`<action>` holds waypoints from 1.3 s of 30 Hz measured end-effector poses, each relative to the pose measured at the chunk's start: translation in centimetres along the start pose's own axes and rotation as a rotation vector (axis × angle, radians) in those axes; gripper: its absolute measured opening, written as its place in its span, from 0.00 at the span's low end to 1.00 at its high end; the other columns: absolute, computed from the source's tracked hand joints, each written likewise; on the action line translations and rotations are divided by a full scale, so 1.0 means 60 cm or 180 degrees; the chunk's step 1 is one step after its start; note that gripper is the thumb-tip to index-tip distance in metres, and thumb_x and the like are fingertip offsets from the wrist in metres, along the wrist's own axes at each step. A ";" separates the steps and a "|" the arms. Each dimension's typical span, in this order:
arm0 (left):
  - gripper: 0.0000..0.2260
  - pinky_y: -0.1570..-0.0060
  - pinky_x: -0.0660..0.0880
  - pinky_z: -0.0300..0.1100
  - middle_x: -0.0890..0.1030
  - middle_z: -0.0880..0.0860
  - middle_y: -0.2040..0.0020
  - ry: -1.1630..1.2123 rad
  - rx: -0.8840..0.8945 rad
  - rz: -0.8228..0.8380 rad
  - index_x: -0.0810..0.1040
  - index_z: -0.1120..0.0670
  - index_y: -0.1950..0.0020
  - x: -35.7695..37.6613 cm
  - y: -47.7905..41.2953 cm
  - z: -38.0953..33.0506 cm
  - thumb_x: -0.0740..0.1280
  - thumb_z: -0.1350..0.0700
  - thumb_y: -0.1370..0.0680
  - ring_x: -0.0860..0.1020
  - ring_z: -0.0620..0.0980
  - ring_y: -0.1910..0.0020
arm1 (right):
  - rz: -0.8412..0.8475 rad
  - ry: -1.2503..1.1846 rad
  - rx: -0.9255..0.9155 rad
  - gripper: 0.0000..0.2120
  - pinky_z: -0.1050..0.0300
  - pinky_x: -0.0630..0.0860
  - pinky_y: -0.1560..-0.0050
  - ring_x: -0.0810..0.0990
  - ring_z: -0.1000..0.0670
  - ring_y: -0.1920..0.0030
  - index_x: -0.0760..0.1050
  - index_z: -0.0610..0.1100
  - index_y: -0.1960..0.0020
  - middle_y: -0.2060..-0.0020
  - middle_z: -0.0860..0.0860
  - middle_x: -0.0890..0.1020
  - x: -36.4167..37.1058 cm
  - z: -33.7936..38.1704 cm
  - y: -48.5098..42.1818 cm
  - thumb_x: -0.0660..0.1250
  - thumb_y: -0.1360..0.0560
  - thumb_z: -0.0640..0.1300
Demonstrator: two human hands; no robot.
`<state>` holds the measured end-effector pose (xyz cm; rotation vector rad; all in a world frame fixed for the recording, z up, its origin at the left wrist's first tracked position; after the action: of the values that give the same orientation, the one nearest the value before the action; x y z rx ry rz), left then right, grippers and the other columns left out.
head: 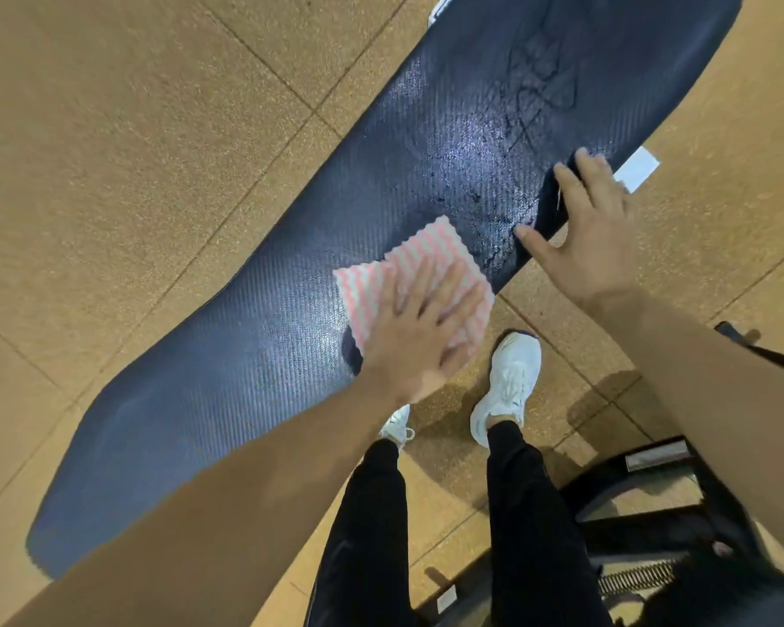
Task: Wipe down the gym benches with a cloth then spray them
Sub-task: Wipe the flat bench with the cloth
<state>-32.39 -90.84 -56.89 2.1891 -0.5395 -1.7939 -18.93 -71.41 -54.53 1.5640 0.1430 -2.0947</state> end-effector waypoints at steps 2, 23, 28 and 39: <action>0.32 0.22 0.43 0.68 0.43 0.51 0.15 -0.0029 0.0232 -0.0096 0.46 0.44 0.16 -0.011 -0.007 0.016 0.50 0.35 0.16 0.40 0.60 0.17 | 0.0052 0.0070 -0.0003 0.40 0.39 0.52 0.20 0.52 0.44 0.18 0.60 0.44 0.20 0.19 0.45 0.57 -0.010 -0.010 -0.021 0.66 0.23 0.64; 0.31 0.25 0.37 0.72 0.37 0.54 0.16 0.0552 -0.1053 -0.0288 0.40 0.42 0.17 -0.126 -0.209 0.081 0.45 0.35 0.18 0.37 0.65 0.19 | 0.0120 0.0097 -0.0030 0.37 0.38 0.52 0.21 0.53 0.43 0.18 0.64 0.51 0.21 0.19 0.44 0.57 -0.061 -0.087 -0.097 0.67 0.24 0.66; 0.33 0.24 0.38 0.70 0.39 0.54 0.16 0.0215 -0.0400 -0.0050 0.42 0.43 0.16 -0.076 -0.167 -0.051 0.49 0.33 0.18 0.38 0.62 0.18 | 0.0152 0.0042 0.0011 0.37 0.38 0.57 0.22 0.55 0.44 0.19 0.65 0.50 0.21 0.19 0.44 0.59 -0.066 -0.099 -0.111 0.69 0.25 0.64; 0.32 0.22 0.40 0.65 0.43 0.49 0.15 -0.0188 -0.0323 -0.0297 0.44 0.44 0.16 -0.137 -0.263 0.061 0.46 0.33 0.17 0.42 0.60 0.17 | 0.0278 0.0069 -0.0218 0.34 0.38 0.60 0.23 0.58 0.45 0.20 0.66 0.51 0.22 0.20 0.47 0.61 -0.075 -0.118 -0.118 0.66 0.23 0.65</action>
<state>-35.45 -72.93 -57.09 2.1316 -0.3554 -1.8946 -15.18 -61.10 -54.29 1.5255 0.1498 -1.9859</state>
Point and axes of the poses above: each hand's wrist, its own y-axis away from the middle knuckle, its own x-axis out of the palm, z = x × y, the point moved 6 cm from there along -y, towards the middle knuckle
